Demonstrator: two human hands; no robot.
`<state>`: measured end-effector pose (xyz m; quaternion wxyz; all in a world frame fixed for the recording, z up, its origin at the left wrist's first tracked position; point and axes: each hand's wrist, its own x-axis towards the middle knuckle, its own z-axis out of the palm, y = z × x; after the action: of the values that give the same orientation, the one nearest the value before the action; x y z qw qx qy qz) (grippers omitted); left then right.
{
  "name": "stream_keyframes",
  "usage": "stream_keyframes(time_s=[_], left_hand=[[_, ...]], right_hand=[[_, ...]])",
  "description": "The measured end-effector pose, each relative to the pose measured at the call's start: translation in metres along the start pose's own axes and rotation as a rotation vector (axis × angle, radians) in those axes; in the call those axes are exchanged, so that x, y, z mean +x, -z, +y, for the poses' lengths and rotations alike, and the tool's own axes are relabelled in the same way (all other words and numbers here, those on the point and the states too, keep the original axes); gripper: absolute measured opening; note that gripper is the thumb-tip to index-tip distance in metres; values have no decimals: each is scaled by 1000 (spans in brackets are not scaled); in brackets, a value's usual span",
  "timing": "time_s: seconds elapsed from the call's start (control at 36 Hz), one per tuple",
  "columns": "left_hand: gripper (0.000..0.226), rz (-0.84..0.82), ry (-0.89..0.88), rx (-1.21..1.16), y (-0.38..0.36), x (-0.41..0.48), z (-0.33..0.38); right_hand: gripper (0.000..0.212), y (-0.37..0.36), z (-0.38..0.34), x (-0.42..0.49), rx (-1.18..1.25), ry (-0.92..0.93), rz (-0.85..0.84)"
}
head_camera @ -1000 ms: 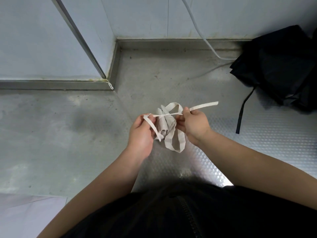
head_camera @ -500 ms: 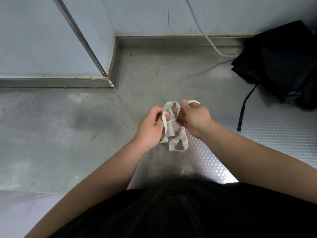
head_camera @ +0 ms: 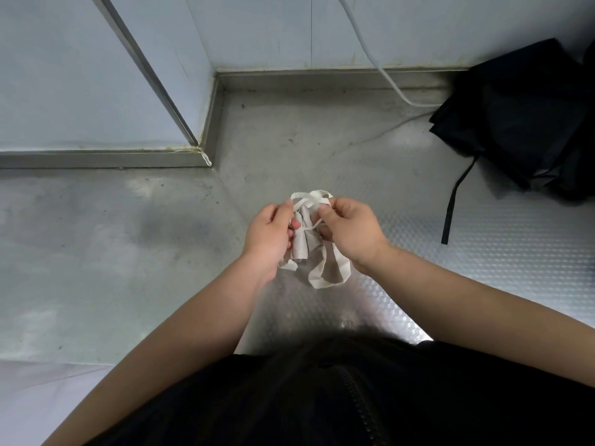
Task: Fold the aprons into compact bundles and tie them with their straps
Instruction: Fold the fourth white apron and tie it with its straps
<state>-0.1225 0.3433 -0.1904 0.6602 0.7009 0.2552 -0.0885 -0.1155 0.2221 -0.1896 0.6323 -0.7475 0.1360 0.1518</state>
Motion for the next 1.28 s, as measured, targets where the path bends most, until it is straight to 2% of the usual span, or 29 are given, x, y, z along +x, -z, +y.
stream_keyframes(time_s=[0.11, 0.22, 0.28, 0.36, 0.39, 0.47, 0.72, 0.83, 1.0, 1.17, 1.22, 1.28], left_hand=[[31, -2, 21, -7, 2, 5, 2], [34, -16, -61, 82, 5, 3, -1], [35, -25, -125, 121, 6, 2, -2], [31, -70, -175, 200, 6, -1, -1], [29, -85, -182, 224, 6, -2, -1], [30, -115, -207, 256, 10, -1, -2], [32, -161, -244, 340, 12, -2, -1], [35, -223, -220, 306, 13, -4, -3], [20, -383, -280, 374, 18, -9, -4], [26, -266, -296, 329, 18, -5, -6], [32, -218, -261, 282, 17, -4, -8], [34, -191, -251, 248, 16, -2, -9]], right_hand=[[30, -3, -5, 0, 71, -38, -13], [26, -3, -8, -2, 95, -24, -63], [19, -2, -6, -4, -48, 99, -79], [14, 1, -7, -6, -443, 348, -112], [17, 3, -8, -5, -483, 395, -117], [19, 5, -12, -1, -378, 450, -119], [32, -1, -17, 4, -380, 424, -209], [39, -1, -15, 6, -395, 392, -184], [45, 1, -14, 11, -393, 277, -168], [26, 4, -24, 21, -221, 139, -95], [29, 6, -27, 20, -267, 113, -160], [21, 8, -27, 16, -392, 129, -215]])
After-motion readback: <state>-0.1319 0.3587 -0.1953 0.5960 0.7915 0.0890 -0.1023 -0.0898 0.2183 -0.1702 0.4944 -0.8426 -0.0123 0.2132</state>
